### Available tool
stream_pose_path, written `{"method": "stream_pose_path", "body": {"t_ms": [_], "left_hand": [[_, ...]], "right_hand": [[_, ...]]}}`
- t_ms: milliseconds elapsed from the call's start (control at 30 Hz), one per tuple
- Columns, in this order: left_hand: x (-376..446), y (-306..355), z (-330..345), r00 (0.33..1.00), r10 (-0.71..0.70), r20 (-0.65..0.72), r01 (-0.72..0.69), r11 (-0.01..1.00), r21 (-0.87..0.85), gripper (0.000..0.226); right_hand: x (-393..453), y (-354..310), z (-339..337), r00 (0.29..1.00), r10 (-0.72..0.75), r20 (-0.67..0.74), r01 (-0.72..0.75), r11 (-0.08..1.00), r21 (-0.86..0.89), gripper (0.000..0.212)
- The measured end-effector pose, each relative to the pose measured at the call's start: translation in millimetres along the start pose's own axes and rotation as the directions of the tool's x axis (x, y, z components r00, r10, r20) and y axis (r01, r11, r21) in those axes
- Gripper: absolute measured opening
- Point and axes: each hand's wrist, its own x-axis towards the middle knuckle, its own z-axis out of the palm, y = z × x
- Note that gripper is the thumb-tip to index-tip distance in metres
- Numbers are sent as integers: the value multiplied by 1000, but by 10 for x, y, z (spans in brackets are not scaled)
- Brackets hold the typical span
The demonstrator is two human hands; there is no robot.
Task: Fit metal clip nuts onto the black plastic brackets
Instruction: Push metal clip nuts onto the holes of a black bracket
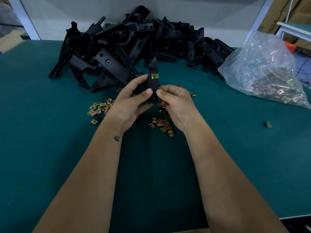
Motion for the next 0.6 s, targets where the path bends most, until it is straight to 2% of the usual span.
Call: {"method": "stream_pose_path", "body": {"t_ms": [200,367,500,600], "left_hand": [[-3,-6,23,1000,-10,-7,10,998,57,36],[-2,2,29,998,-3,-66,2,1000,-11,35],[18,-18,56,988,-9,-154,1,999,-52,35],[36,-20,63,983,-15,-181,1,997,-79,31]], "right_hand": [[-13,22,27,999,-6,36,6,1000,-7,19],[-25,10,85,999,-31,-6,31,999,-35,21],[-24,15,140,986,-124,-108,100,974,-205,8],[-35,36,161,963,-231,-137,163,908,-386,8]]}}
